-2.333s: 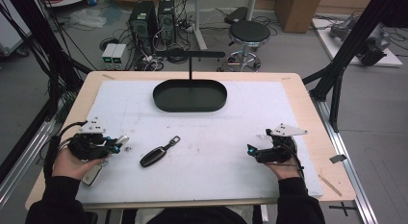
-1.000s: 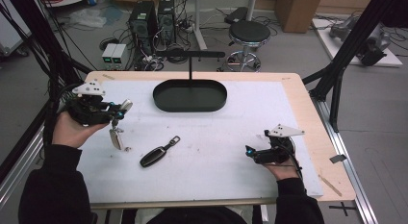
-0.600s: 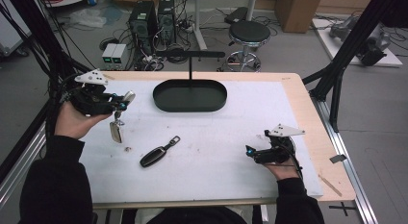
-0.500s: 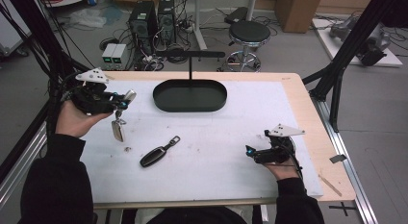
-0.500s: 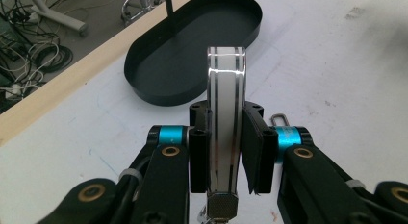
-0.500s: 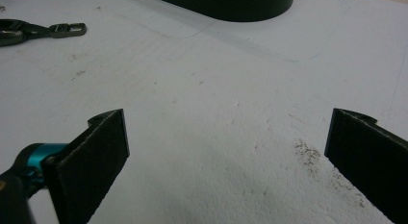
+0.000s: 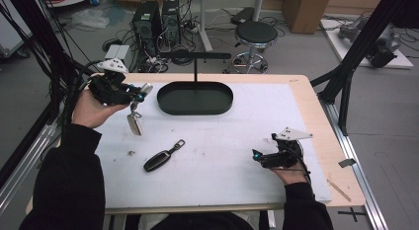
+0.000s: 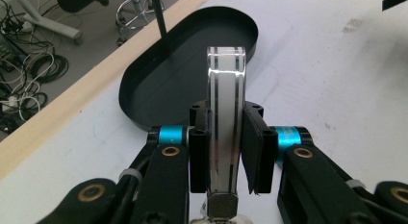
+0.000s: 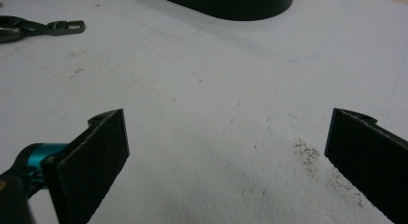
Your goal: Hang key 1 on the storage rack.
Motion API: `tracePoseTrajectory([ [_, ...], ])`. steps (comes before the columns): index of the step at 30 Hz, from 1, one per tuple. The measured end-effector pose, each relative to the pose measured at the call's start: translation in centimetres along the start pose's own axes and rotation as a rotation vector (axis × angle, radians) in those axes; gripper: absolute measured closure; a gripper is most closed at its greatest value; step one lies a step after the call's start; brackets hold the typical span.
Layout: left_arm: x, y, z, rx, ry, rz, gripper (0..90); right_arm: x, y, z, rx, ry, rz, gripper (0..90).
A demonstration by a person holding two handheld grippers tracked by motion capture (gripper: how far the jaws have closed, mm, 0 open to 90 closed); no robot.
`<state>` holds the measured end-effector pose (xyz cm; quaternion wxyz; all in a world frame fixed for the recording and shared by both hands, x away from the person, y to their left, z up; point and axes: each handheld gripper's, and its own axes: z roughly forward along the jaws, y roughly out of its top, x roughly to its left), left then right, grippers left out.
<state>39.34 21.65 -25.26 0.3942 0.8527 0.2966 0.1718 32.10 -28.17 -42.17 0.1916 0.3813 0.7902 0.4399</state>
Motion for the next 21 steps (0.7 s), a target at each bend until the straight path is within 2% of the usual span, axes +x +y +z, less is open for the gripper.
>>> tracePoseTrajectory([
  [3, 0.2, 0.5, 0.5, -0.001, -0.012, -0.005, 74.5, 0.0, 0.0, 0.0, 0.000, 0.000, 0.003, 0.7],
  [11, 1.0, 1.8, 1.8, 0.027, -0.003, -0.009, 74.5, 0.0, 0.0, 0.1, 0.005, -0.001, -0.004, 0.7],
  [17, 1.4, 2.4, 2.2, 0.001, -0.004, -0.023, 74.6, 0.0, 0.0, 0.2, 0.012, -0.002, -0.011, 0.7],
  [21, 1.8, 2.8, 2.7, 0.001, -0.004, -0.034, 74.6, 0.0, 0.0, 0.3, 0.016, -0.003, -0.019, 0.7],
])
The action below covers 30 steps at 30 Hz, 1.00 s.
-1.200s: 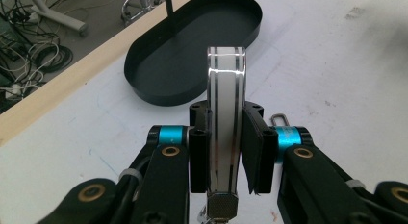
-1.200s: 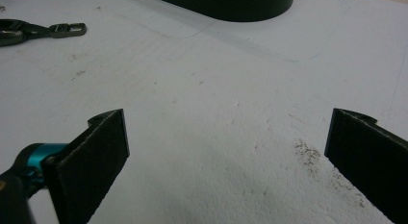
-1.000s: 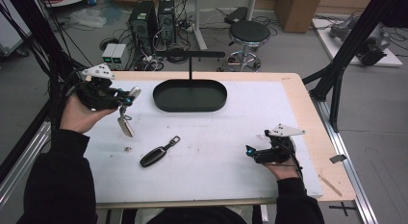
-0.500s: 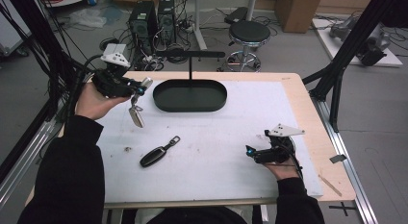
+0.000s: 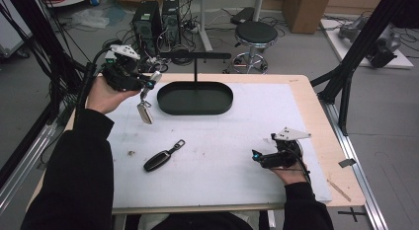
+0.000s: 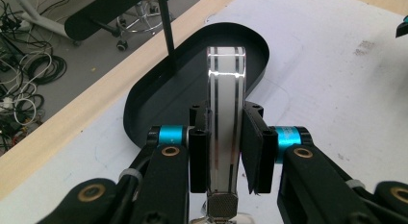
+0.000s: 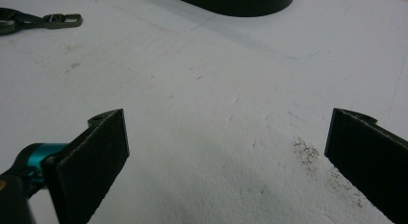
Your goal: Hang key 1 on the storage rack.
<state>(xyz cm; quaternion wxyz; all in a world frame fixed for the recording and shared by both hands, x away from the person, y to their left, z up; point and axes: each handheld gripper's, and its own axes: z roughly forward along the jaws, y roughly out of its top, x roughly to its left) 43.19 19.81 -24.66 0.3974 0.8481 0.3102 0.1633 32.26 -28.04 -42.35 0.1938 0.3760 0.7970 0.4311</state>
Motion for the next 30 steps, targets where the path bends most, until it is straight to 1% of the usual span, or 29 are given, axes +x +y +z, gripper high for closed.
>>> tracePoseTrajectory([
  [2, 0.1, 0.3, 0.2, -0.004, 0.004, 0.002, 74.6, 0.0, 0.0, 0.0, 0.001, 0.002, 0.000, 0.7],
  [4, 0.2, 0.5, 0.5, -0.013, -0.001, -0.004, 74.5, 0.0, 0.0, 0.0, 0.002, 0.001, 0.004, 0.7],
  [6, 0.3, 0.8, 0.7, -0.013, 0.008, -0.005, 74.6, -0.1, 0.0, 0.0, 0.001, 0.002, 0.003, 0.7],
  [7, 0.3, 0.9, 0.8, -0.017, 0.004, -0.007, 74.6, -0.1, 0.0, 0.0, -0.002, 0.001, 0.004, 0.7],
  [11, 0.2, 1.4, 1.3, -0.046, 0.008, -0.003, 74.5, -0.3, 0.0, 0.0, -0.005, 0.001, 0.002, 0.7],
  [12, 0.2, 1.4, 1.3, -0.046, 0.008, -0.003, 74.5, -0.3, 0.0, 0.0, -0.005, 0.001, 0.002, 0.7],
  [15, 0.3, 1.8, 1.8, -0.046, 0.018, -0.007, 74.5, -0.3, -0.1, 0.0, -0.004, 0.000, -0.003, 0.7],
  [16, 0.3, 2.0, 1.9, -0.052, 0.022, -0.015, 74.5, -0.3, -0.1, 0.0, -0.004, 0.000, -0.003, 0.7],
  [17, 0.3, 2.2, 1.9, -0.054, 0.026, -0.012, 74.6, -0.3, 0.0, 0.0, -0.003, 0.000, 0.000, 0.7],
  [19, 0.3, 2.6, 2.0, -0.070, 0.021, -0.015, 74.6, -0.3, 0.0, 0.0, -0.003, 0.002, 0.000, 0.7],
  [20, 0.4, 2.8, 2.1, -0.067, 0.015, -0.012, 74.6, -0.3, 0.0, 0.0, -0.002, 0.003, -0.002, 0.7],
  [23, 0.4, 3.4, 2.5, -0.065, 0.021, -0.011, 74.6, -0.3, 0.0, 0.0, -0.011, 0.009, 0.001, 0.7],
  [27, 0.5, 4.3, 3.0, -0.083, 0.024, -0.015, 74.6, -0.3, 0.0, -0.1, -0.018, 0.012, 0.003, 0.7],
  [30, 0.7, 5.1, 3.5, -0.087, 0.011, -0.002, 74.6, -0.3, 0.0, -0.1, -0.013, 0.017, 0.005, 0.7],
])
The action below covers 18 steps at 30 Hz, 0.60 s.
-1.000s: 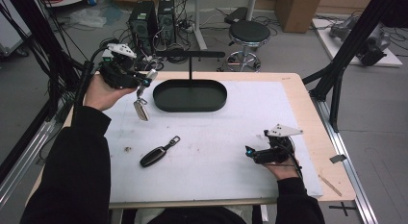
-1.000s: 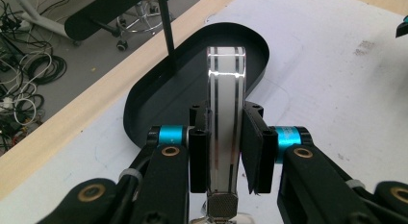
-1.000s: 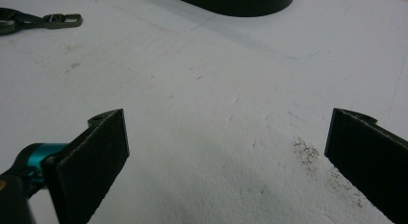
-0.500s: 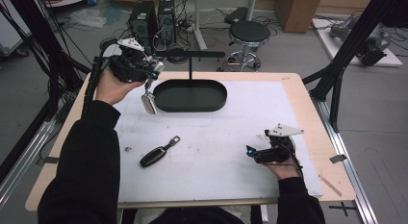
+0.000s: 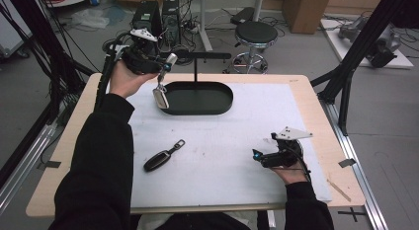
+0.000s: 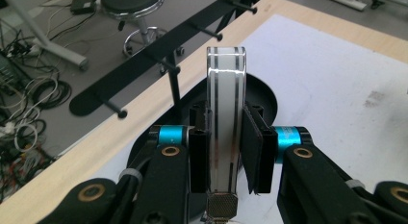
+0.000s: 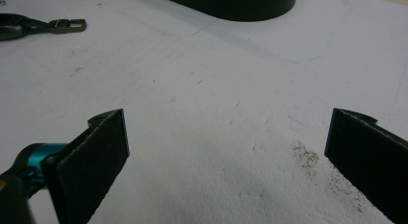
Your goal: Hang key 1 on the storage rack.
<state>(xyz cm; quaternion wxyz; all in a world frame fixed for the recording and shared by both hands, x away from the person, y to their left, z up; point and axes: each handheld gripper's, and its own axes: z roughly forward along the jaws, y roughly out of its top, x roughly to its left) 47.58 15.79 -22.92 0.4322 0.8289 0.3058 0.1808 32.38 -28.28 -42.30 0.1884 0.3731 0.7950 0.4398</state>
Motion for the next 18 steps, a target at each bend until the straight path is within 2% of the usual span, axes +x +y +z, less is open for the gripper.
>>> tracePoseTrajectory([
  [5, 0.2, 1.1, 0.8, -0.005, 0.008, 0.019, 74.6, 0.1, 0.0, 0.1, 0.008, 0.002, 0.007, 0.7],
  [7, 0.4, 1.4, 1.0, -0.022, 0.003, 0.001, 74.6, 0.0, 0.0, 0.0, 0.005, 0.002, 0.003, 0.7],
  [9, 0.5, 1.9, 1.2, -0.010, 0.009, 0.017, 74.6, 0.1, 0.0, 0.0, 0.008, 0.002, 0.007, 0.7],
  [14, 0.4, 3.0, 1.4, -0.035, 0.003, 0.022, 74.7, 0.1, -0.1, 0.0, 0.009, 0.000, 0.004, 0.7],
  [18, 0.2, 3.8, 1.8, -0.031, 0.005, 0.037, 74.6, 0.1, -0.1, -0.1, 0.009, 0.000, 0.004, 0.7],
])
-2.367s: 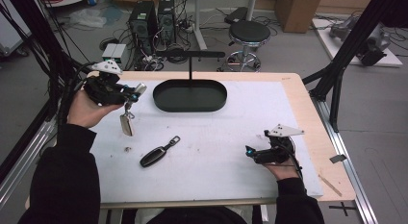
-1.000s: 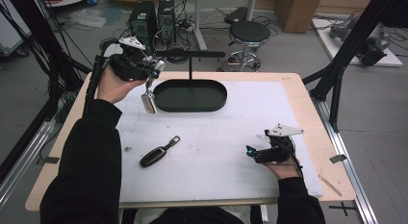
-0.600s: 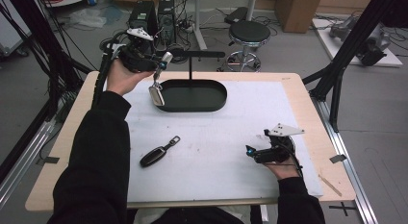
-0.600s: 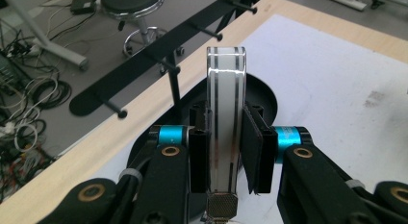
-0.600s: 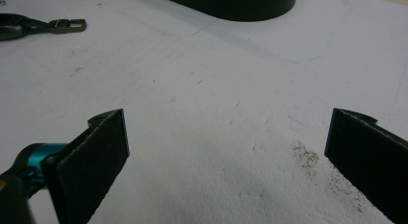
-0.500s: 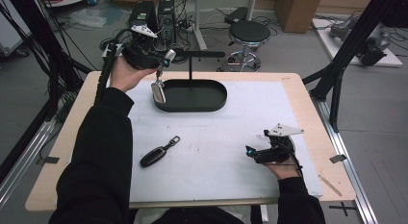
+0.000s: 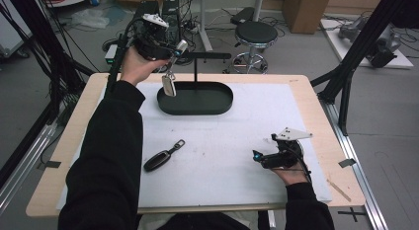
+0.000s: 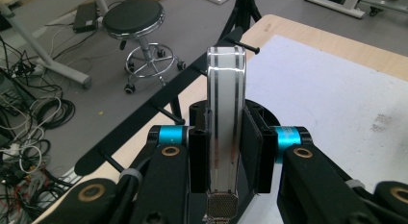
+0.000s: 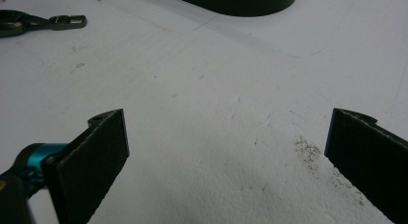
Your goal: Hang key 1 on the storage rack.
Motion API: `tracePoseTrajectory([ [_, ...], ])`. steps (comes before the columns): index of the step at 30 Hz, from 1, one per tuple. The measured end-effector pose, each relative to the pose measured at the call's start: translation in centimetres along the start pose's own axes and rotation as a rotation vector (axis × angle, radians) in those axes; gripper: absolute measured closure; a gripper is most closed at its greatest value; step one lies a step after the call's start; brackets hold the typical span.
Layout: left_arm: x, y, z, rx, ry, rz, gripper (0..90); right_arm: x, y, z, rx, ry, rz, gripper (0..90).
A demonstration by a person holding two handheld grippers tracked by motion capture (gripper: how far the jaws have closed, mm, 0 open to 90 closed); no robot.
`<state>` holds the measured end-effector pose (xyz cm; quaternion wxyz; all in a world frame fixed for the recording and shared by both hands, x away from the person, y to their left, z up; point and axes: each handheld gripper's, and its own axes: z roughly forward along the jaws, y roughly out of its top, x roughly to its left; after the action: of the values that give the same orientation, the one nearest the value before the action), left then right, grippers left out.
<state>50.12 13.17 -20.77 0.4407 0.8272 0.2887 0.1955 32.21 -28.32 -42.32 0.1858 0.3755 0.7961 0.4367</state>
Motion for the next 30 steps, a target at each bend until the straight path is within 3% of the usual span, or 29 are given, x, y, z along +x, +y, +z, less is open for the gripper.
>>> tracePoseTrajectory([
  [6, -0.1, 1.1, 0.7, -0.035, 0.001, 0.018, 74.6, 0.0, -0.1, -0.1, -0.001, -0.005, 0.005, 0.7],
  [16, 0.3, 2.1, 2.5, -0.029, 0.015, 0.021, 74.6, -0.1, -0.4, -0.2, 0.006, -0.007, 0.022, 0.7],
  [30, 1.4, 2.7, 4.4, -0.057, 0.032, -0.003, 74.6, -0.1, -0.3, 0.2, 0.016, 0.000, 0.019, 0.7],
])
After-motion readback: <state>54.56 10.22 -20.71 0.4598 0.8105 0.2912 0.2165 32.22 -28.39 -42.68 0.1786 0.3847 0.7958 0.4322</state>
